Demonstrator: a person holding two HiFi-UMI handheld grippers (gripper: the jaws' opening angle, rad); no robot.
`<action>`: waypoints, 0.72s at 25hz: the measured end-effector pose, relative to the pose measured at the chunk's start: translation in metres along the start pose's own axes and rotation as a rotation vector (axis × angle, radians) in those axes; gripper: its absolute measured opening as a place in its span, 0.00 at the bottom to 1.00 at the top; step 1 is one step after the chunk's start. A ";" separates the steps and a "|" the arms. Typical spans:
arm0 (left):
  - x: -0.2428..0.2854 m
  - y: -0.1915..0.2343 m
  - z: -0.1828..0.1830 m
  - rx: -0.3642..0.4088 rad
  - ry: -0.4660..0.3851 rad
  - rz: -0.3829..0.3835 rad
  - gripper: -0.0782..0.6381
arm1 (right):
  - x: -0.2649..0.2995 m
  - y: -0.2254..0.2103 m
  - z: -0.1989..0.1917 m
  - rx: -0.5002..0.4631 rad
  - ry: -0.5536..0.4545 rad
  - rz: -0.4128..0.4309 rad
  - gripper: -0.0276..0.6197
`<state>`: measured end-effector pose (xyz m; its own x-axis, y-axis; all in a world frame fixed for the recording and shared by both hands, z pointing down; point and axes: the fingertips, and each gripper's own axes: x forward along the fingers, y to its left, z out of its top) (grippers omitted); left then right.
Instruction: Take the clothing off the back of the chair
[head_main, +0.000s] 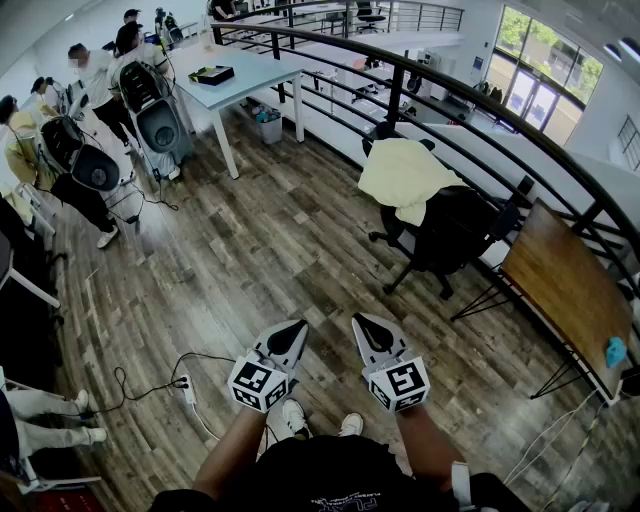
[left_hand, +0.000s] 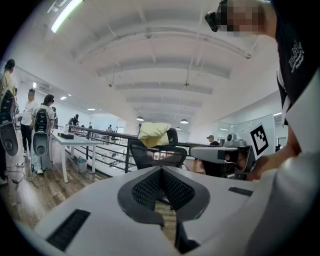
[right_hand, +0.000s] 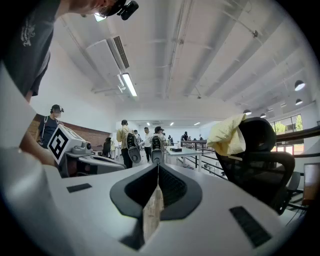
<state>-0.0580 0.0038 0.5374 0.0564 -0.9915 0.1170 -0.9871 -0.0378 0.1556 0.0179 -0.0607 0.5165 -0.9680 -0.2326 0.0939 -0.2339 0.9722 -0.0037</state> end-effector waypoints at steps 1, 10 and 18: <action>-0.002 0.003 0.001 0.004 -0.004 0.002 0.13 | 0.002 0.002 -0.001 0.003 0.000 0.000 0.08; -0.010 0.026 0.015 0.031 -0.031 0.014 0.13 | 0.020 0.015 0.011 -0.026 -0.015 -0.012 0.08; -0.018 0.033 0.029 0.043 -0.051 -0.009 0.13 | 0.025 0.025 0.031 -0.001 -0.075 -0.006 0.08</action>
<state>-0.0962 0.0171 0.5124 0.0588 -0.9961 0.0656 -0.9921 -0.0511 0.1143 -0.0153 -0.0430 0.4875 -0.9706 -0.2401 0.0188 -0.2402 0.9707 -0.0025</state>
